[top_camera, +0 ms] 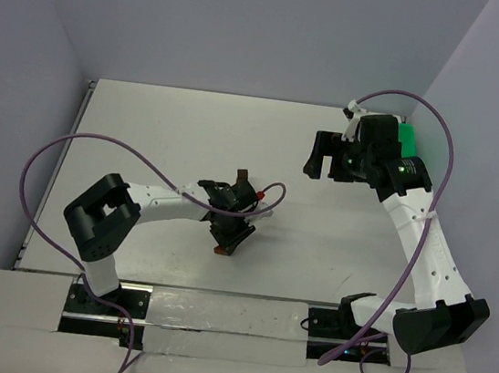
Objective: Build the wood block tower
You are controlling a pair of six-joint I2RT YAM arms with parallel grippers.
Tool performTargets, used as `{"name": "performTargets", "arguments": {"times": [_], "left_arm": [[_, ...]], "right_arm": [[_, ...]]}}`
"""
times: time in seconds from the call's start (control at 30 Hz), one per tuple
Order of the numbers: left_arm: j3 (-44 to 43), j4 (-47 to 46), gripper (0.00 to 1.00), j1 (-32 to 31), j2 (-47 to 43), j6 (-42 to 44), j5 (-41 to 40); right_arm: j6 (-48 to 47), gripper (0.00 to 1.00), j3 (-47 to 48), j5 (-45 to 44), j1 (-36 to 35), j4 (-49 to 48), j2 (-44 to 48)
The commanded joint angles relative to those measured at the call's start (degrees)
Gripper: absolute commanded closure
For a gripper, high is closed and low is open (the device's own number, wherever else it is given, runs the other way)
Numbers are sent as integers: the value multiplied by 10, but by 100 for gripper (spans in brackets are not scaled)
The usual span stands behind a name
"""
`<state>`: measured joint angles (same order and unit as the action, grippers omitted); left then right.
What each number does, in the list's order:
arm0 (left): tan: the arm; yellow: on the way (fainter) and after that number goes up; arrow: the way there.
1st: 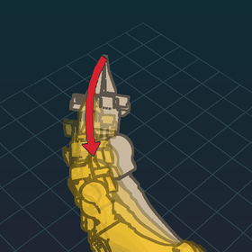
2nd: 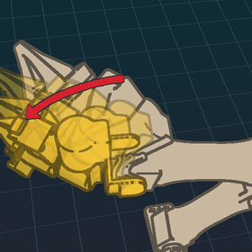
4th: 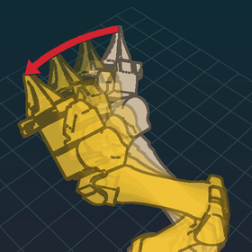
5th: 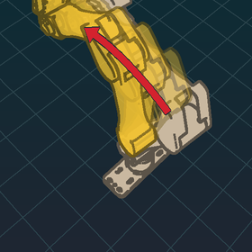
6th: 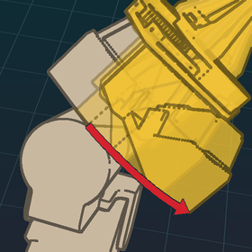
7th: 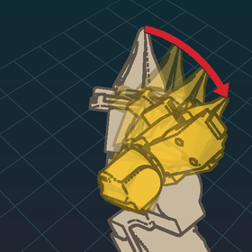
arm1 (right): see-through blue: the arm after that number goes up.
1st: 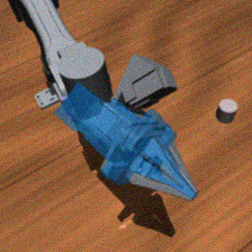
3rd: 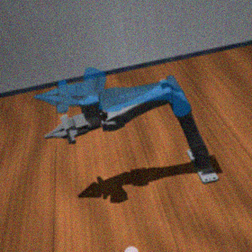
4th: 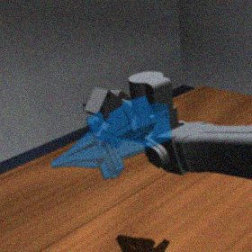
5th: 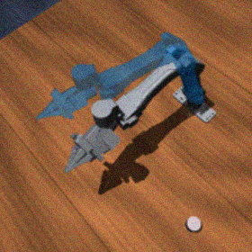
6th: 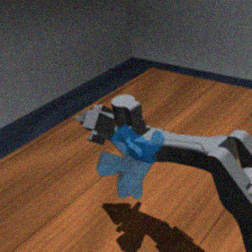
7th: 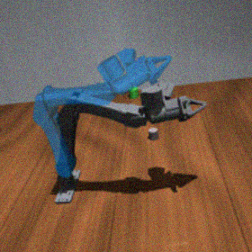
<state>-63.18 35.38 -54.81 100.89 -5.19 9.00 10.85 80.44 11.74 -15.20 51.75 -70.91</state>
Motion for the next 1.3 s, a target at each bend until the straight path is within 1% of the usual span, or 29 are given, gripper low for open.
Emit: {"name": "performTargets", "arguments": {"times": [0.0, 0.03, 0.13, 0.23, 0.27, 0.3, 0.37, 0.4, 0.5, 0.53, 0.57, 0.6, 0.63, 0.67, 0.7, 0.73, 0.83, 0.9, 1.0, 1.27], "left_arm": [[-25, 5, 91, 27, -63, -5, 20], [-27, 6, 99, 45, -78, -5, 30], [-26, 0, 100, 101, -168, -10, 94], [-25, -25, 100, 180, -249, -27, 122], [-31, -39, 100, 203, -289, -44, 109], [-40, -48, 100, 214, -319, -62, 85], [-57, -65, 100, 224, -351, -94, 39], [-82, -67, 100, 225, -362, -132, -12], [-144, -36, 100, 236, -351, -212, -83], [-159, -36, 100, 245, -347, -236, -79], [-176, -38, 100, 272, -343, -271, -59], [-187, -43, 100, 282, -339, -300, -28], [-192, -47, 100, 304, -337, -317, -3], [-193, -53, 100, 305, -334, -318, 25], [-192, -60, 100, 318, -330, -349, 51], [-188, -72, 100, 344, -324, -364, 90], [-165, -102, 100, 399, -315, -434, 145], [-142, -136, 100, 407, -316, -456, 172], [-129, -152, 100, 408, -312, -485, 188], [-105, -161, 100, 416, -305, -527, 198]], "right_arm": [[5, 0, 15, 28, 4, -25, 11], [7, 0, 20, 48, 4, -28, 13], [8, 0, 33, 88, 4, -34, 15], [11, 0, 51, 125, 4, -43, 16], [14, 0, 56, 131, 3, -51, 16], [18, 0, 65, 137, 3, -56, 15], [26, 0, 91, 144, 2, -60, 5], [32, 0, 102, 148, -2, -64, -2], [45, 0, 135, 157, -14, -83, -31], [49, 0, 144, 157, -24, -84, -38], [52, 0, 172, 157, -40, -85, -59], [53, 0, 182, 156, -49, -84, -69], [53, 0, 193, 152, -70, -85, -87], [53, 0, 204, 151, -71, -85, -87], [51, 0, 212, 150, -82, -86, -97], [51, 0, 230, 145, -106, -86, -114], [51, 0, 269, 130, -164, -86, -154], [58, 0, 286, 129, -180, -85, -173], [87, 0, 318, 131, -192, -85, -224], [112, 2, 378, 38, -244, -87, -291]]}}
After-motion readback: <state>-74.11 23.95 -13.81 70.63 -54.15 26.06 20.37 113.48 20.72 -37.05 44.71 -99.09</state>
